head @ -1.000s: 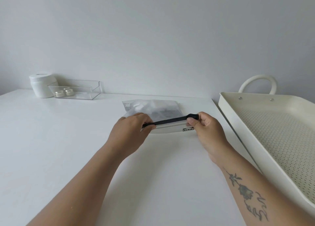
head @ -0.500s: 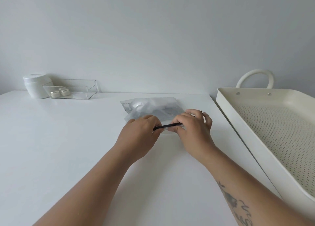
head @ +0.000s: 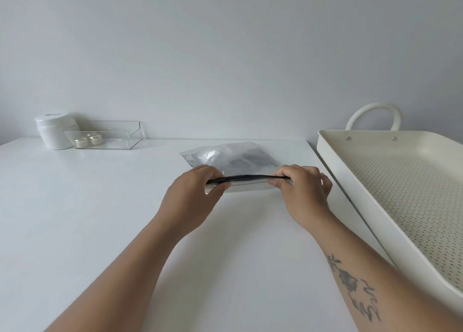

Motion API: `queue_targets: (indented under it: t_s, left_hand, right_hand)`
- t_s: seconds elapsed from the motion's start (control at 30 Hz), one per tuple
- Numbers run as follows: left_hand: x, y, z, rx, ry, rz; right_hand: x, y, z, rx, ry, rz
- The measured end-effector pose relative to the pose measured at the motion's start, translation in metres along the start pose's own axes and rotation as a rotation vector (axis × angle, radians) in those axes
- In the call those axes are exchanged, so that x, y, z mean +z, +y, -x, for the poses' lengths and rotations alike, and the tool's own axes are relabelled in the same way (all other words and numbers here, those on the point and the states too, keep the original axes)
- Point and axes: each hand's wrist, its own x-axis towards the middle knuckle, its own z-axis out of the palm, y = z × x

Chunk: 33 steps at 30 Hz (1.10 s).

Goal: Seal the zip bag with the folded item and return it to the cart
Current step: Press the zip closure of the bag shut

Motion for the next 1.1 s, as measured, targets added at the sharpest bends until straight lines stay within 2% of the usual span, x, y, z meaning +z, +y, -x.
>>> queue_targets:
  t_s: [0.3, 0.4, 0.5, 0.57, 0.7, 0.83, 1.0, 1.1]
  left_hand:
    - [-0.001, -0.001, 0.001, 0.002, 0.052, 0.135]
    - [0.001, 0.0, 0.002, 0.054, 0.062, 0.128]
    - [0.004, 0.003, 0.003, 0.1, 0.025, 0.113]
    - [0.004, 0.005, 0.003, 0.135, 0.024, 0.115]
    - [-0.002, -0.002, 0.003, 0.179, 0.027, 0.126]
    - [-0.004, -0.02, 0.002, 0.073, -0.181, 0.007]
    - [-0.001, -0.027, 0.0, 0.047, -0.059, -0.07]
    - [0.003, -0.03, 0.0, 0.024, -0.052, -0.068]
  right_hand:
    - [-0.003, 0.005, -0.001, 0.07, -0.008, 0.034]
    - [-0.004, -0.002, 0.002, -0.084, 0.05, 0.056]
    - [0.002, -0.02, 0.009, -0.298, -0.037, 0.03]
    - [0.008, -0.029, 0.015, -0.366, -0.098, 0.01]
    - [0.008, -0.026, 0.014, -0.292, -0.146, -0.142]
    - [0.003, -0.027, 0.015, -0.255, -0.229, -0.34]
    - [0.002, -0.028, 0.021, -0.158, -0.381, -0.463]
    - [0.0, -0.026, 0.021, -0.177, -0.379, -0.429]
